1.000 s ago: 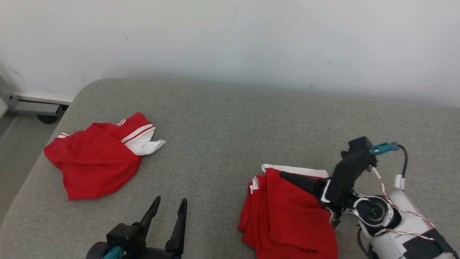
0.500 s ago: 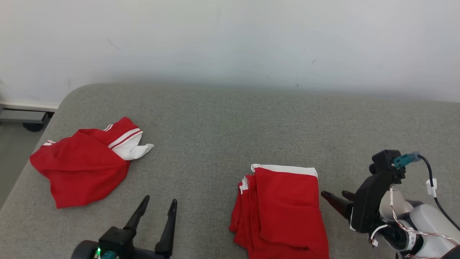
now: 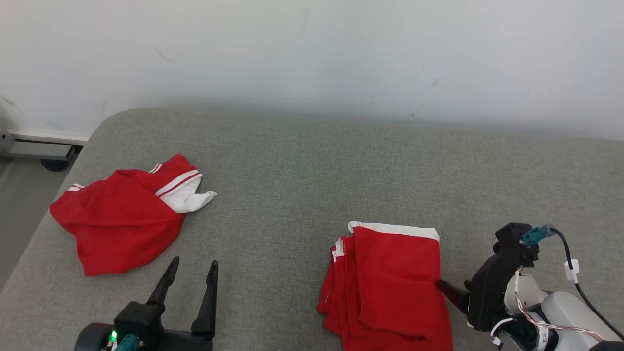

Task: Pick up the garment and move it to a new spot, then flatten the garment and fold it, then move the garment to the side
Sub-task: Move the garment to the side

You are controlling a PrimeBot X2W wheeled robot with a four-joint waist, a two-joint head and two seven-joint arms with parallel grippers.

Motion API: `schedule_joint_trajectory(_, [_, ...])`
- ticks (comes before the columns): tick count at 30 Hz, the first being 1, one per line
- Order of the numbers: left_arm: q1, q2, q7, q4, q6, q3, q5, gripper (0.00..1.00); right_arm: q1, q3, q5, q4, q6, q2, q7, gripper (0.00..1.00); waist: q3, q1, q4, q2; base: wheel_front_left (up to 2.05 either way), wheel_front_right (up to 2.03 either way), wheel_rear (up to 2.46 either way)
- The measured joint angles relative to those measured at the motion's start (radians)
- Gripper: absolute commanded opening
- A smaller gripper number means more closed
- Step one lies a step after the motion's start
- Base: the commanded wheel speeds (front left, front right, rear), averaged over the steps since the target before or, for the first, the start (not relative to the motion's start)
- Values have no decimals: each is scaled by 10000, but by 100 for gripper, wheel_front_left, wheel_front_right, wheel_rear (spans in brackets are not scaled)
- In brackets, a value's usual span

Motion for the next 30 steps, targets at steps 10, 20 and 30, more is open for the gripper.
schedule_joint_trajectory(10, [161, -107, 163, -146, 2, 23, 73, 100, -39, 180, -188, 642, -102, 109, 115, 100, 93, 1, 229, 0, 0, 0, 0])
schedule_joint_trajectory(20, [157, -257, 247, -293, 2, 48, 71, 100, -519, 364, -217, 1300, -178, 497, 297, 100, 253, 2, 430, 1, 0, 0, 0])
schedule_joint_trajectory(30, [175, -270, 251, -270, 2, 311, -29, 100, -844, 330, -221, 1676, -134, 539, 364, 0, 301, 2, 381, 0, 0, 0, 0])
